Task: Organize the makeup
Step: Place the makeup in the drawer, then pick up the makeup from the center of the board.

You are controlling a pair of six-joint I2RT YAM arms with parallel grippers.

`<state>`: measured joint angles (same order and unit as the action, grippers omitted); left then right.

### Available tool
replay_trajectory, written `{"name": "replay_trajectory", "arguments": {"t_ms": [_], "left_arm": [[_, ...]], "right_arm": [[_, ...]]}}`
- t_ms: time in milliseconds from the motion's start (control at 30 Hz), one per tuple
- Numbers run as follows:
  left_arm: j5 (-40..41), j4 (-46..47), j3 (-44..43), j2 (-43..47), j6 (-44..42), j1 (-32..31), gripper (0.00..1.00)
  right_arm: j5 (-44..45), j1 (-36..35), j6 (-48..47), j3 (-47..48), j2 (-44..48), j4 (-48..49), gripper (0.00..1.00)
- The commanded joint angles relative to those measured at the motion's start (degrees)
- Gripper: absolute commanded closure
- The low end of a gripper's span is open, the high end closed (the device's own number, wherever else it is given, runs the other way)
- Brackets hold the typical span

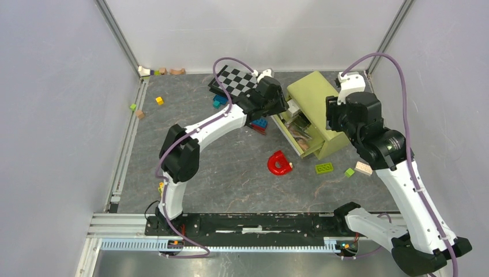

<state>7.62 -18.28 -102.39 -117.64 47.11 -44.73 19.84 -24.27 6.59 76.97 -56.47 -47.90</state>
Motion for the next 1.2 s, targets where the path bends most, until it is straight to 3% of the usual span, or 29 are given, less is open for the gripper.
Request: {"name": "replay_trajectory", "arguments": {"t_ms": [0,300,500,1167], "left_arm": [[3.12,1.48,2.28,9.56,-4.11,0.81,0.55],[2.64,4.05,18.38,19.37,-3.39,6.53,0.53],[0.90,7.46,27.56,19.82,2.29,11.64,0.54],[-2.55,8.97,24.94,3.00,9.93,13.70,0.55]], "right_arm": [[1.26,-0.11,-0.34,-0.94,-0.16,1.65,0.47],[1.14,-0.09,-0.59,-1.56,-0.38,2.24,0.47],[1.00,-0.11,-0.59,-2.69,-0.30,3.07,0.47],[1.66,-0.15,-1.45,-4.11,-0.16,3.31,0.47]]}}
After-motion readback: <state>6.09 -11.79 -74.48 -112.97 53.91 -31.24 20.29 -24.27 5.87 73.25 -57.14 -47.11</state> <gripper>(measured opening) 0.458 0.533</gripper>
